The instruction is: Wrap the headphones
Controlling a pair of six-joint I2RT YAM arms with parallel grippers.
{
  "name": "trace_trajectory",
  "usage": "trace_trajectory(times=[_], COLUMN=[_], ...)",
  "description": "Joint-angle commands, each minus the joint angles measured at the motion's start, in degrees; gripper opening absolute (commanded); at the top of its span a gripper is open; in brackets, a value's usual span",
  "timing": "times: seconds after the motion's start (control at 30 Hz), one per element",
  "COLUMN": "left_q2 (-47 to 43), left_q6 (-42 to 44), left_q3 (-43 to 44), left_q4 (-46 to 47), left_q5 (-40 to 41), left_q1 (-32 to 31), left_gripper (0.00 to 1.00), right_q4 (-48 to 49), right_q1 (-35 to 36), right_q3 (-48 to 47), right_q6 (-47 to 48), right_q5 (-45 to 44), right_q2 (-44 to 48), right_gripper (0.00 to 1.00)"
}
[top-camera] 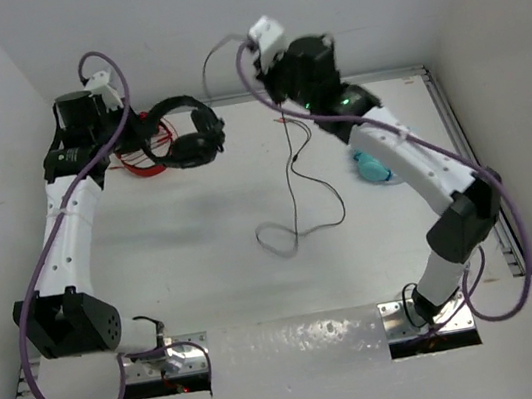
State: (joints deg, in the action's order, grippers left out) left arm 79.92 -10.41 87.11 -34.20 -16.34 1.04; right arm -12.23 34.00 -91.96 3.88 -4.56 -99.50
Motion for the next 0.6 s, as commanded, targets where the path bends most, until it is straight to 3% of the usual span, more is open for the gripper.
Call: trace_trajectory(times=[0.0,0.13,0.27,0.43,0.57], left_q2=[-2.0,-2.0,-2.2,-2.6,-3.3], left_q6=[10.9,17.7,21.4,23.7,24.2], left_q3=[-1.9,-4.0,-4.8,-4.4,-4.2], left_q4=[2.7,1.2,0.0,-1.7,-2.5], left_q5=[-2.5,-1.9,-3.3,-7.6,-15.8], left_q1=[-4.4,-10.0,-12.9,-17.2,-18.2], left_gripper=[0.00,0.00,0.00,0.00,0.00], right_q4=[-2.5,-1.8,1.8,2.6,1.6], right_q1=[-1.0,-0.9,-1.0,-1.0,-1.6], right_q3=[-13.8,-25.0,-29.1,-32.6,-35.4], right_q6=[11.7,12.6,11.5,9.0,7.6], right_q5=[0.3,4.4,4.4,4.4,0.3], right_q2=[5.8,4.1,1.3,-2.4,-6.0], right_gripper=[0.00,0.00,0.00,0.00,0.00])
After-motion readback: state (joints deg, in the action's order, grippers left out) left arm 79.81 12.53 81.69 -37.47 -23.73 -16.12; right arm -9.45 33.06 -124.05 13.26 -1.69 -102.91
